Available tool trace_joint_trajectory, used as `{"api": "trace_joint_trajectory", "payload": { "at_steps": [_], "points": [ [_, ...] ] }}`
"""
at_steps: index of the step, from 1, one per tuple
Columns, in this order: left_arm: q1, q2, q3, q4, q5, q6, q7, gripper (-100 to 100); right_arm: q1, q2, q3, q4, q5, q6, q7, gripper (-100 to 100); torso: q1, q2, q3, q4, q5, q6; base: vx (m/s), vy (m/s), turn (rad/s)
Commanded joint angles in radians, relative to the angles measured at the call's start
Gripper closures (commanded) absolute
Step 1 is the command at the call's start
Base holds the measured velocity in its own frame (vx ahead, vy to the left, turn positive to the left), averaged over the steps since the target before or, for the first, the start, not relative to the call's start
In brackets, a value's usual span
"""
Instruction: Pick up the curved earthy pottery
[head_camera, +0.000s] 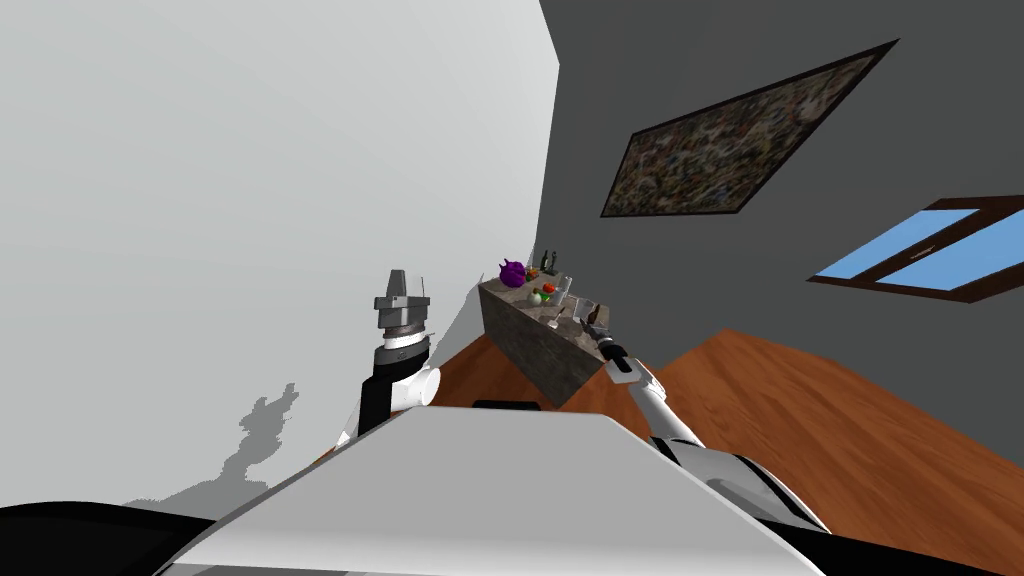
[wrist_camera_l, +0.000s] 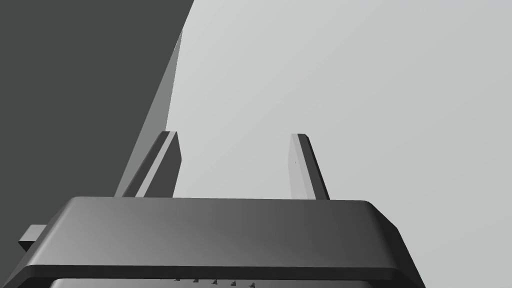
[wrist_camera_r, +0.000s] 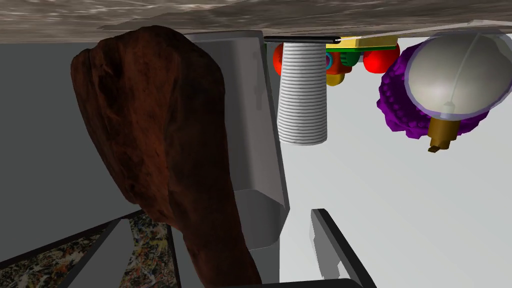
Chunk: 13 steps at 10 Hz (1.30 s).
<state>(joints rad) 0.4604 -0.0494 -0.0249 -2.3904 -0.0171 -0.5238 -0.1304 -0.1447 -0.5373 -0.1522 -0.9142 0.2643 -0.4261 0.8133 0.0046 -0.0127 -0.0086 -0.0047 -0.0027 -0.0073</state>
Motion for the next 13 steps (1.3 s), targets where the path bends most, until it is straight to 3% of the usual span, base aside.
{"api": "trace_joint_trajectory", "payload": {
  "at_steps": [1, 2, 3, 4, 5, 6, 7, 8, 9, 10, 13],
  "points": [
    [0.0, 0.0, 0.0, 0.0, 0.0, 0.0, 0.0, 0, -0.04, -0.027, 0.015, 0.05, -0.019, -0.022, 0.003, -100, 0.0, 0.0, 0.0, 0.0, 0.0, 0.0, -0.017, 0.07, -0.119],
    [0.0, 0.0, 0.0, 0.0, 0.0, 0.0, 0.0, 0, -0.04, -0.027, 0.015, 0.09, -0.019, -0.022, 0.003, -100, 0.002, 0.001, 0.0, 0.0, 0.0, -0.001, -0.017, 0.044, 0.01],
    [0.0, 0.0, 0.0, 0.0, 0.0, 0.0, 0.0, 0, -0.09, -0.075, 0.048, 0.126, -0.057, -0.064, 0.012, -100, 0.001, 0.001, 0.001, 0.0, 0.0, -0.001, -0.008, 0.078, -0.174],
    [0.0, 0.0, 0.0, 0.0, 0.0, 0.0, 0.0, 0, -0.112, -0.08, 0.048, 0.148, -0.057, -0.064, 0.012, -100, 0.002, 0.001, 0.001, 0.0, 0.001, 0.0, -0.018, 0.086, -0.124],
    [0.0, 0.0, 0.0, 0.0, 0.0, 0.0, 0.0, 0, -0.116, -0.08, 0.048, 0.193, -0.057, -0.064, 0.012, -100, 0.003, 0.001, 0.001, 0.0, 0.001, -0.001, -0.013, 0.037, 0.008],
    [0.0, 0.0, 0.0, 0.0, 0.0, 0.0, 0.0, 0, -0.116, -0.08, 0.048, 0.204, -0.057, -0.064, 0.012, -100, 0.001, 0.001, 0.001, 0.0, 0.0, -0.001, -0.001, 0.001, 0.015],
    [0.0, 0.0, 0.0, 0.0, 0.0, 0.0, 0.0, 0, -0.165, -0.13, 0.081, 0.244, -0.096, -0.106, 0.02, -100, -0.002, 0.0, 0.0, 0.0, 0.0, -0.001, -0.016, 0.036, -0.178],
    [0.0, 0.0, 0.0, 0.0, 0.0, 0.0, 0.0, 0, -0.192, -0.133, 0.081, 0.318, -0.096, -0.106, 0.02, -100, -0.002, 0.001, 0.001, 0.001, 0.001, 0.002, -0.017, 0.065, -0.146],
    [0.0, 0.0, 0.0, 0.0, 0.0, 0.0, 0.0, 0, -0.191, -0.129, 0.079, 0.315, -0.09, -0.124, 0.019, -100, 0.0, 0.002, 0.002, 0.001, 0.001, 0.002, -0.006, 0.03, -0.021],
    [0.0, 0.0, 0.0, 0.0, 0.0, 0.0, 0.0, 0, -0.192, -0.131, 0.08, 0.317, -0.091, -0.122, 0.018, 100, -0.002, 0.002, 0.002, 0.001, 0.0, 0.001, 0.0, 0.0, 0.0],
    [0.0, 0.0, 0.0, 0.0, 0.0, 0.0, 0.0, 0, -0.19, -0.133, 0.08, 0.318, -0.09, -0.12, 0.02, 100, -0.002, 0.001, 0.001, 0.001, 0.0, -0.001, 0.0, -0.002, -0.008]
  ]
}}
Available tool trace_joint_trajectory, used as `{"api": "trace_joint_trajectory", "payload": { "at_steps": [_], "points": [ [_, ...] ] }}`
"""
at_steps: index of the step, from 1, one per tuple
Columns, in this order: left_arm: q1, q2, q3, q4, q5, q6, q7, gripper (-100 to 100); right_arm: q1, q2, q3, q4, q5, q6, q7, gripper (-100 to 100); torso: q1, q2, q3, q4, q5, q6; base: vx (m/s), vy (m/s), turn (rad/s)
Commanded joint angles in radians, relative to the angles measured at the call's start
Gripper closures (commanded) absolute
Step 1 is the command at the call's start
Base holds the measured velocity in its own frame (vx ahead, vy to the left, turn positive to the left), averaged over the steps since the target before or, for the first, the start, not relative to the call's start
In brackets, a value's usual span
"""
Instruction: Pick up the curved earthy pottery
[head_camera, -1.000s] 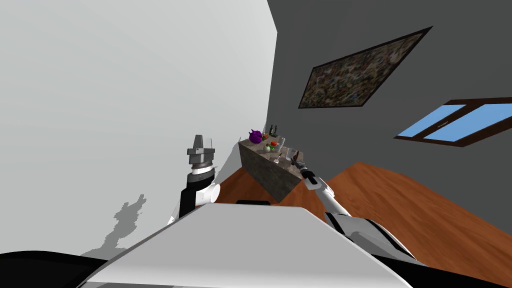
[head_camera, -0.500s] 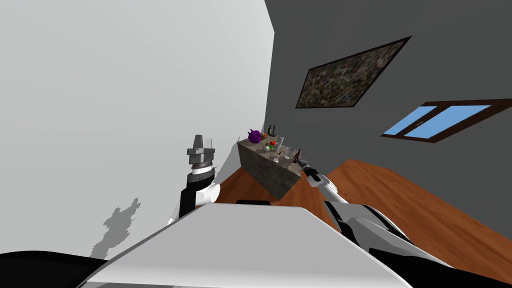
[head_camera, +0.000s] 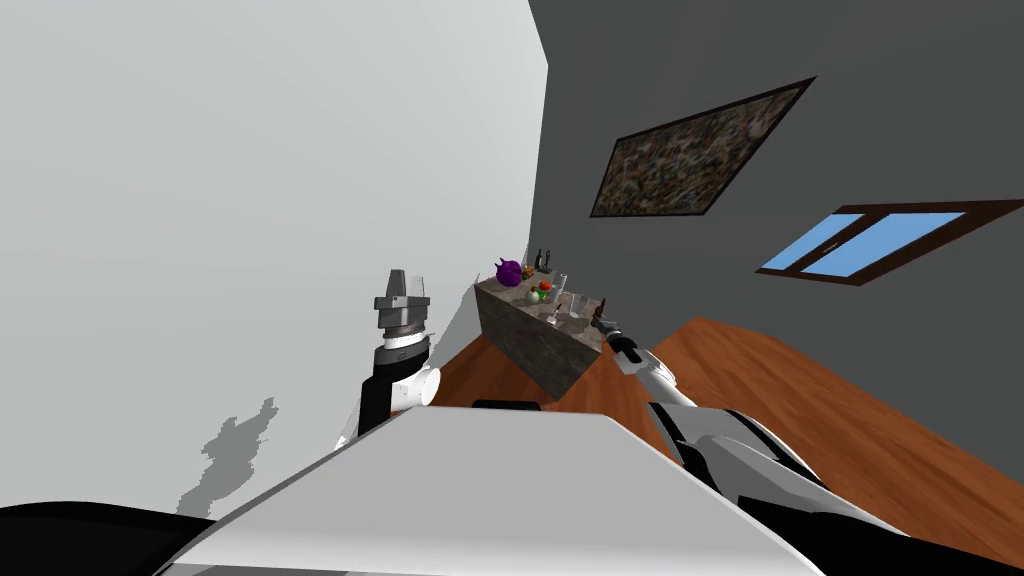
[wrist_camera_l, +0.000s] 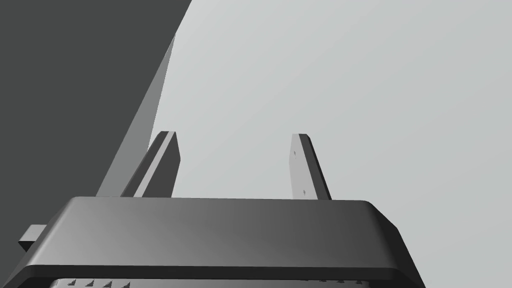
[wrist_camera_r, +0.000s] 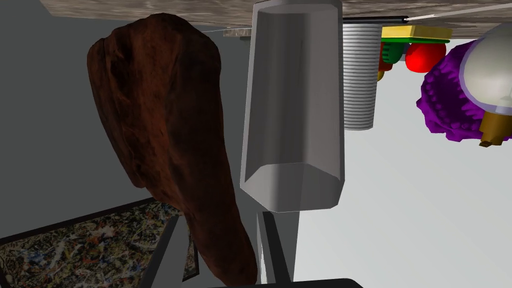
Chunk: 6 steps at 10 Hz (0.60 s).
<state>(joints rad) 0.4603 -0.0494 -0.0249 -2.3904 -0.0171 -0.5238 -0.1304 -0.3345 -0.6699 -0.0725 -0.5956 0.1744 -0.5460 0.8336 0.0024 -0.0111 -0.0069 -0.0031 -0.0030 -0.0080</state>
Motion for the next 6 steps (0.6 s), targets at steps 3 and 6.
{"api": "trace_joint_trajectory", "payload": {
  "at_steps": [3, 6],
  "points": [
    [0.0, 0.0, 0.0, 0.0, 0.0, 0.0, 0.0, 0, 0.05, 0.05, -0.032, -0.05, 0.033, 0.05, -0.009, 100, 0.0, 0.0, 0.0, 0.0, 0.0, 0.0, 0.006, -0.02, 0.09],
    [0.0, 0.0, 0.0, 0.0, 0.0, 0.0, 0.0, 0, 0.128, 0.106, -0.065, -0.146, 0.071, 0.097, -0.017, 100, -0.006, -0.006, -0.005, -0.004, -0.006, -0.007, 0.023, -0.086, 0.132]
  ]
}}
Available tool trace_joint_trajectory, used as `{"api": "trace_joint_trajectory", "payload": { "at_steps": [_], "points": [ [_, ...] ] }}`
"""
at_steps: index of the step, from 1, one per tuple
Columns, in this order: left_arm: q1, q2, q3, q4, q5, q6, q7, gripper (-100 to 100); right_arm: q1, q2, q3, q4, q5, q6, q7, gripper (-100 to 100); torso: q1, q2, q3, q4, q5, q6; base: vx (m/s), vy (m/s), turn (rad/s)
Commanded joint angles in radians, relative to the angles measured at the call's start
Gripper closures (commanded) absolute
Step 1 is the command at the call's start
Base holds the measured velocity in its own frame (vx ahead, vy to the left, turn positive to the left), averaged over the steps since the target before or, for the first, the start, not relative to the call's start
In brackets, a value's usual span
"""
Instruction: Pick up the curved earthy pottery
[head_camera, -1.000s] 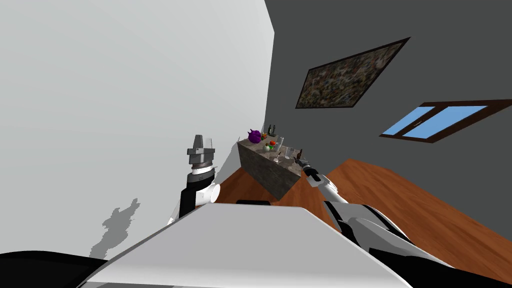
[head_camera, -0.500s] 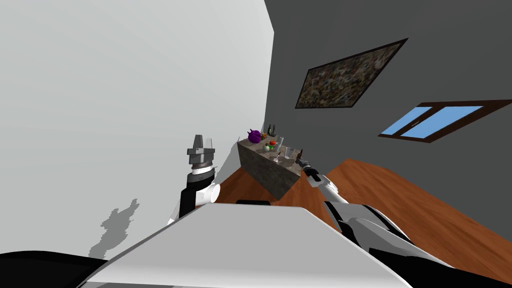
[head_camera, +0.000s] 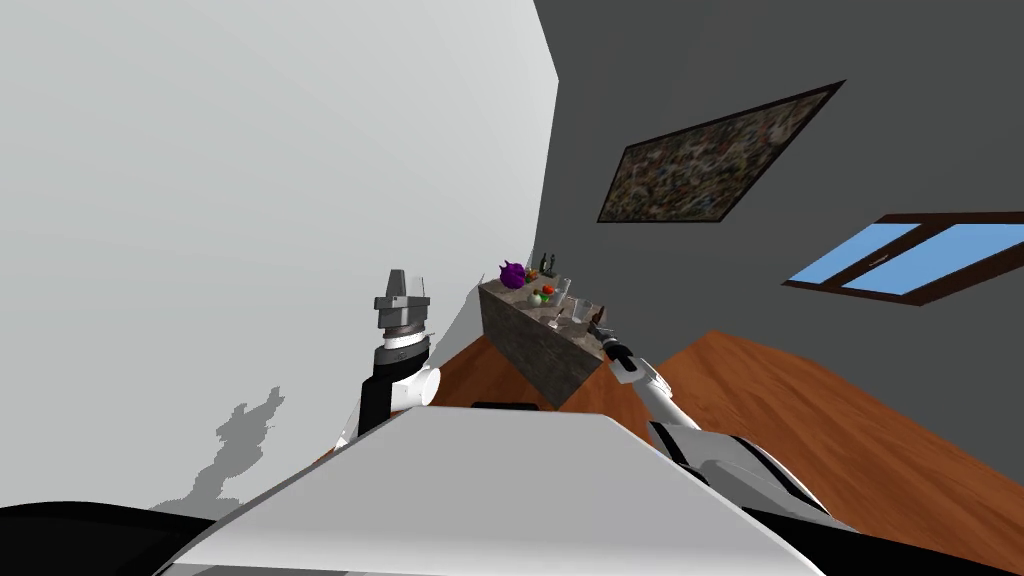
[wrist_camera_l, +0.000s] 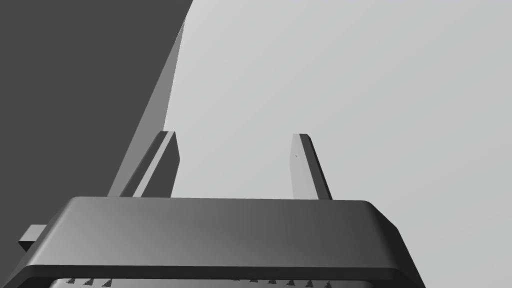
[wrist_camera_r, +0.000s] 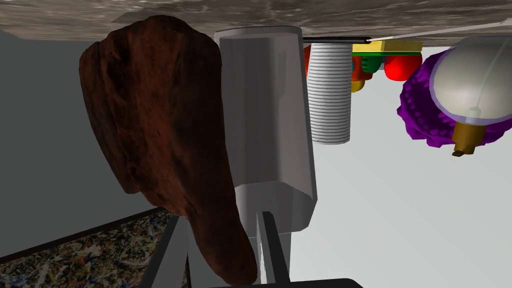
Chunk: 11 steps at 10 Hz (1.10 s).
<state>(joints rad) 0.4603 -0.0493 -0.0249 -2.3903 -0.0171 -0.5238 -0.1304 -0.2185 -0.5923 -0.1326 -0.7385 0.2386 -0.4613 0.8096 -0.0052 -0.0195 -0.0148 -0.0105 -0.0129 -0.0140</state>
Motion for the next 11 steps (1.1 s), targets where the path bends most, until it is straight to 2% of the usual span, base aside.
{"api": "trace_joint_trajectory", "payload": {
  "at_steps": [1, 2, 3, 4, 5, 6, 7, 9, 11],
  "points": [
    [0.0, 0.0, 0.0, 0.0, 0.0, 0.0, 0.0, 0, 0.034, 0.028, -0.005, -0.05, 0.007, 0.013, 0.007, 100, 0.0, 0.0, 0.0, 0.0, 0.0, 0.0, 0.012, -0.043, 0.012],
    [0.0, 0.0, 0.0, 0.0, 0.0, 0.0, 0.0, 0, 0.034, 0.028, -0.005, -0.075, 0.007, 0.013, 0.007, 100, 0.001, 0.0, -0.001, -0.002, -0.002, 0.0, -0.003, -0.003, -0.025],
    [0.0, 0.0, 0.0, 0.0, 0.0, 0.0, 0.0, 0, 0.082, 0.068, -0.038, -0.114, 0.046, 0.054, -0.001, 100, 0.004, 0.0, -0.001, -0.002, -0.002, -0.001, 0.012, -0.053, 0.154],
    [0.0, 0.0, 0.0, 0.0, 0.0, 0.0, 0.0, 0, 0.101, 0.081, -0.038, -0.132, 0.046, 0.054, -0.001, 100, 0.001, -0.002, -0.003, -0.004, -0.005, -0.004, 0.016, -0.083, 0.13],
    [0.0, 0.0, 0.0, 0.0, 0.0, 0.0, 0.0, 0, 0.11, 0.081, -0.038, -0.188, 0.046, 0.054, -0.001, 100, 0.0, -0.004, -0.006, -0.008, -0.009, -0.005, -0.001, -0.034, 0.024],
    [0.0, 0.0, 0.0, 0.0, 0.0, 0.0, 0.0, 0, 0.164, 0.125, -0.072, -0.232, 0.085, 0.096, -0.01, 100, 0.002, -0.005, -0.007, -0.008, -0.009, -0.005, -0.001, -0.056, 0.166],
    [0.0, 0.0, 0.0, 0.0, 0.0, 0.0, 0.0, 0, 0.186, 0.134, -0.072, -0.254, 0.085, 0.096, -0.01, 100, 0.0, -0.006, -0.008, -0.01, -0.012, -0.007, 0.007, -0.073, 0.11],
    [0.0, 0.0, 0.0, 0.0, 0.0, 0.0, 0.0, 0, 0.186, 0.134, -0.072, -0.3, 0.085, 0.096, -0.01, 100, 0.0, -0.01, -0.012, -0.013, -0.016, -0.007, 0.005, -0.016, -0.001],
    [0.0, 0.0, 0.0, 0.0, 0.0, 0.0, 0.0, 0, 0.186, 0.134, -0.072, -0.313, 0.085, 0.096, -0.01, 100, 0.004, -0.01, -0.011, -0.013, -0.015, -0.009, 0.002, 0.012, 0.002]
  ]
}}
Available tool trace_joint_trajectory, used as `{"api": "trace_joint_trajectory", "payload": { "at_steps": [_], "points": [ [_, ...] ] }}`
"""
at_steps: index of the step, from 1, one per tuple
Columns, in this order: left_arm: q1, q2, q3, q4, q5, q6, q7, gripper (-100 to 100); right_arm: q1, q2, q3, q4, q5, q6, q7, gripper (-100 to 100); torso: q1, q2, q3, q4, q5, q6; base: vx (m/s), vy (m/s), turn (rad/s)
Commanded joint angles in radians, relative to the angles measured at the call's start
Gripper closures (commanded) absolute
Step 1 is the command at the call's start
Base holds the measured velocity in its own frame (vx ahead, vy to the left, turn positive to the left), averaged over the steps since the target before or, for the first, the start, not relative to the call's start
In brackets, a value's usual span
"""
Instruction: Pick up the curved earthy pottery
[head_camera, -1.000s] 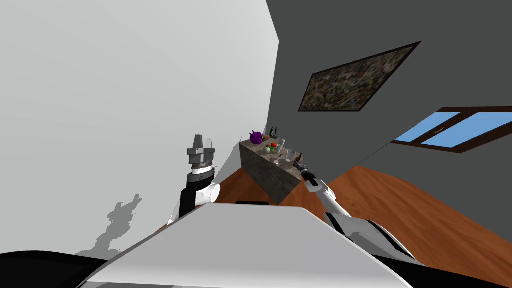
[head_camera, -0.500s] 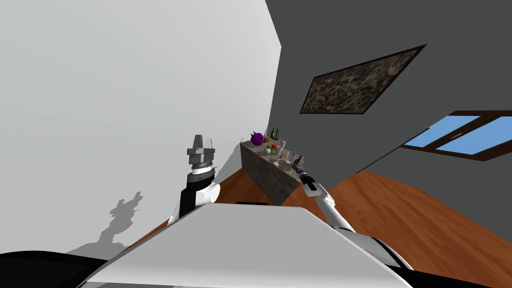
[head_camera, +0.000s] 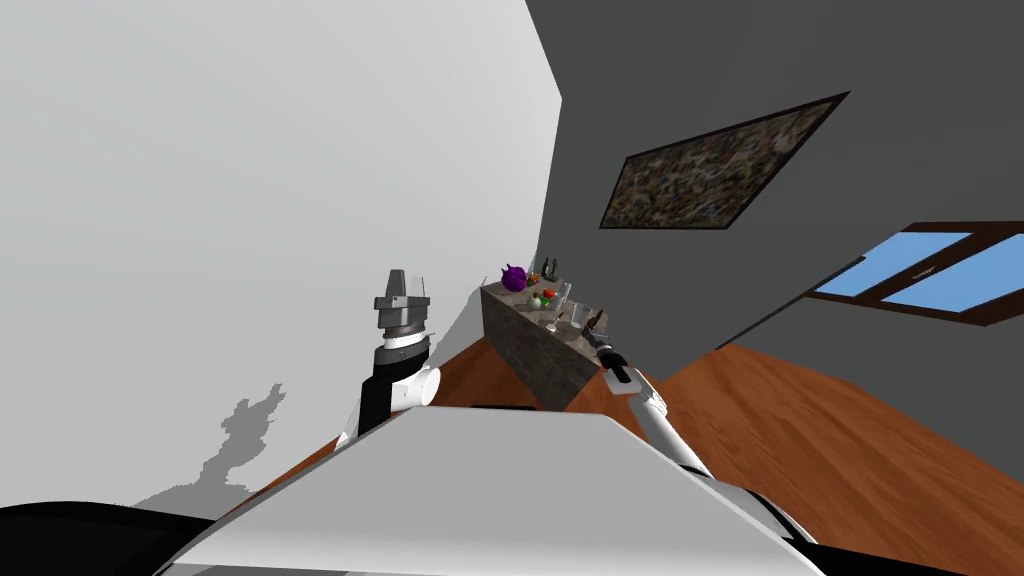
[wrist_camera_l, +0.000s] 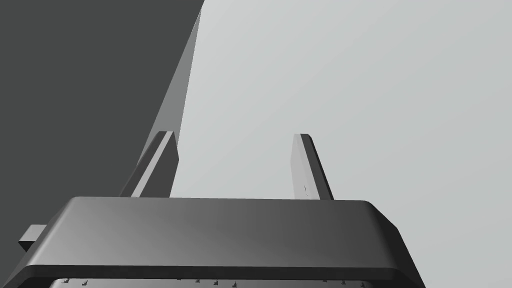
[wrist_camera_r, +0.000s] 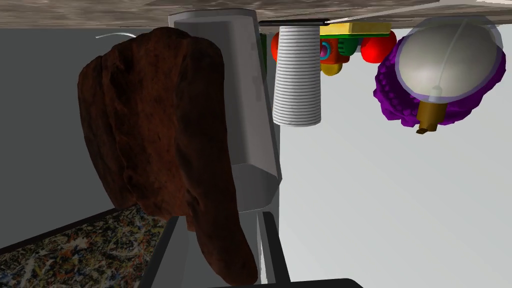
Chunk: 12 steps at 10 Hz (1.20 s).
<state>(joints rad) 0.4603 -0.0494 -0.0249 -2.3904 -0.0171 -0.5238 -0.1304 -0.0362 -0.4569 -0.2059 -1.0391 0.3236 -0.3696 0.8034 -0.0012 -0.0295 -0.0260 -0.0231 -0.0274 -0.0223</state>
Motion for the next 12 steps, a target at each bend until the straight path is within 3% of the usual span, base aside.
{"api": "trace_joint_trajectory", "payload": {
  "at_steps": [1, 2, 4, 5, 6, 7, 8, 9, 11, 12],
  "points": [
    [0.0, 0.0, 0.0, 0.0, 0.0, 0.0, 0.0, 0, 0.05, 0.05, -0.032, -0.05, 0.038, 0.046, -0.012, 100, 0.0, 0.0, 0.0, 0.0, 0.0, 0.0, 0.013, -0.06, 0.209],
    [0.0, 0.0, 0.0, 0.0, 0.0, 0.0, 0.0, 0, 0.08, 0.052, -0.032, -0.087, 0.038, 0.046, -0.012, 100, -0.004, 0.0, 0.0, -0.001, -0.002, -0.001, 0.012, -0.074, 0.128],
    [0.0, 0.0, 0.0, 0.0, 0.0, 0.0, 0.0, 0, 0.08, 0.052, -0.032, -0.126, 0.038, 0.046, -0.012, 100, -0.005, 0.0, 0.0, 0.0, -0.001, 0.001, 0.001, -0.026, -0.025],
    [0.0, 0.0, 0.0, 0.0, 0.0, 0.0, 0.0, 0, 0.127, 0.1, -0.065, -0.157, 0.077, 0.088, -0.021, 100, -0.003, 0.001, 0.001, 0.001, 0.0, 0.001, 0.005, -0.055, 0.181],
    [0.0, 0.0, 0.0, 0.0, 0.0, 0.0, 0.0, 0, 0.155, 0.105, -0.065, -0.193, 0.077, 0.088, -0.021, 100, -0.004, 0.001, 0.001, 0.0, -0.001, 0.0, 0.004, -0.064, 0.148],
    [0.0, 0.0, 0.0, 0.0, 0.0, 0.0, 0.0, 0, 0.157, 0.105, -0.065, -0.226, 0.077, 0.088, -0.021, 100, -0.006, 0.001, 0.001, 0.0, -0.001, 0.001, -0.002, -0.038, -0.009],
    [0.0, 0.0, 0.0, 0.0, 0.0, 0.0, 0.0, 0, 0.205, 0.156, -0.098, -0.264, 0.116, 0.13, -0.029, 100, -0.004, 0.001, 0.001, 0.001, 0.0, 0.002, 0.012, -0.066, 0.166],
    [0.0, 0.0, 0.0, 0.0, 0.0, 0.0, 0.0, 0, 0.233, 0.158, -0.098, -0.301, 0.116, 0.13, -0.029, 100, -0.006, 0.001, 0.001, 0.001, -0.001, 0.001, 0.005, -0.076, 0.119],
    [0.0, 0.0, 0.0, 0.0, 0.0, 0.0, 0.0, 0, 0.233, 0.158, -0.098, -0.354, 0.116, 0.13, -0.029, 100, -0.006, 0.001, 0.001, 0.001, 0.0, 0.002, -0.001, -0.024, -0.01],
    [0.0, 0.0, 0.0, 0.0, 0.0, 0.0, 0.0, 0, 0.279, 0.208, -0.132, -0.379, 0.154, 0.171, -0.038, 100, -0.004, 0.001, 0.001, 0.001, 0.0, 0.002, 0.004, -0.055, 0.208]
  ]
}}
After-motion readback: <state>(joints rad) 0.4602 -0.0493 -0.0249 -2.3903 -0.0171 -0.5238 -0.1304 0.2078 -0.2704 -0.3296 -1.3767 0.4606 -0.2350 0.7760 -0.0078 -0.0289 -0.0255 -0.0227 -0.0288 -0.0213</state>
